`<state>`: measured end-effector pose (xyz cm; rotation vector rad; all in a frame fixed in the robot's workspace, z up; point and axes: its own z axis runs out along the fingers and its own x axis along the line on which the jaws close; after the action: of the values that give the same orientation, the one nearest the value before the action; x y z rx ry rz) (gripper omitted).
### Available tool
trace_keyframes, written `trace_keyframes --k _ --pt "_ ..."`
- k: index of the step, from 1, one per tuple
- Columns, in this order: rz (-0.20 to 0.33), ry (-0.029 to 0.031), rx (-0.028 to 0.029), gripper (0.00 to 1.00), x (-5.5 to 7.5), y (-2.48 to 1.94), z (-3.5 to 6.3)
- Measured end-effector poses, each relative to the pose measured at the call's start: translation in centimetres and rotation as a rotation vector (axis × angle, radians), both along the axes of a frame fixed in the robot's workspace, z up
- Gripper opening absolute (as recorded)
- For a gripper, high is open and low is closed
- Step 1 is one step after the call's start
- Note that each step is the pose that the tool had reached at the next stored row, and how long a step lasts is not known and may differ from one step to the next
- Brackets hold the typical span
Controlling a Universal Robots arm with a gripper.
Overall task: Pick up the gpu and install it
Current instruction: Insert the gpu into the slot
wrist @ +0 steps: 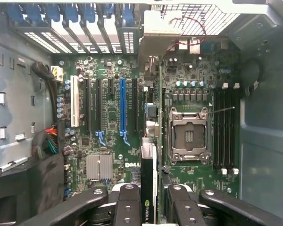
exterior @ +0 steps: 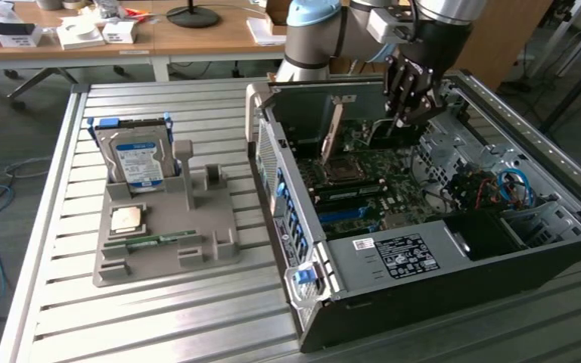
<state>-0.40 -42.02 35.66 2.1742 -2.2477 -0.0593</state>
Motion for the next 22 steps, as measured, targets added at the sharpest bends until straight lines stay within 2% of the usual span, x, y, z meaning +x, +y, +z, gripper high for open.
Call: trace_keyframes --k 9,17,22 --pt "0.000 0.0000 0.0000 0.27 0.0 0.00 -1.23" --pt "0.000 0.0000 0.0000 0.27 0.0 0.00 -1.30" --pt "0.000 -0.0001 0.0001 0.27 0.0 0.00 -1.79"
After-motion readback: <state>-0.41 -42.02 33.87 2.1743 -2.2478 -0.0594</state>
